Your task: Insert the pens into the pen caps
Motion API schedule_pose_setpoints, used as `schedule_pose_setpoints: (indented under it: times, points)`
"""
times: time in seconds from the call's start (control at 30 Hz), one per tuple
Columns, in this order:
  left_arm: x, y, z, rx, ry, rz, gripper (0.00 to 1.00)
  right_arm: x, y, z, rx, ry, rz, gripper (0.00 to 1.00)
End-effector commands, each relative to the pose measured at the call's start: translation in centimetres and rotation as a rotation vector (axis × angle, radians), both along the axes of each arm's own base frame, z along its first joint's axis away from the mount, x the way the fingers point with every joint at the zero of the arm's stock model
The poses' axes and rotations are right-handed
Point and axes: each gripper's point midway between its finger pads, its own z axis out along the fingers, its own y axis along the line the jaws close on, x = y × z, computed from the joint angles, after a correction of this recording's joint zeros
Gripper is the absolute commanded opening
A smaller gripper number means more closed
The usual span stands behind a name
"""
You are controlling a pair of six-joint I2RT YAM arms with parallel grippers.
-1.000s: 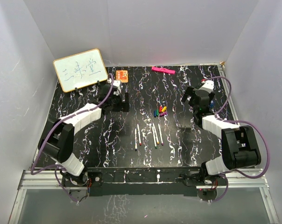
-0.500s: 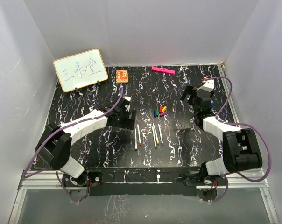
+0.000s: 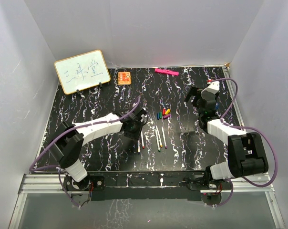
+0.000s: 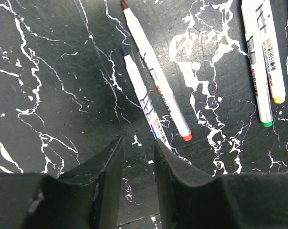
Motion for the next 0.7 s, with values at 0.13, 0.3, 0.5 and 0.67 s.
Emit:
schedule_pose_setpoints:
  times: [0.13,0.3,0.5,0.67]
  points:
    - [-0.7,-0.2,0.2,0.066,0.066,0.012,0.30,0.5,-0.1,0.7,0.002,-0.039,-0.008,0.98]
    - [-0.9,-0.5,-0.2,0.082,0.094,0.021,0.38,0.5,-0.2,0.7,-0.002,-0.037,-0.014,0.98]
    - [-1.3,-0.6,-0.8,0.089,0.124,0.027,0.40,0.6,-0.2,0.3,-0.001,-0.029,-0.014,0.98]
    - [-1.5,-1.1,-0.8,0.064,0.129,0.026,0.41,0.6,-0.2,0.2,-0.002,-0.027,-0.011,0.98]
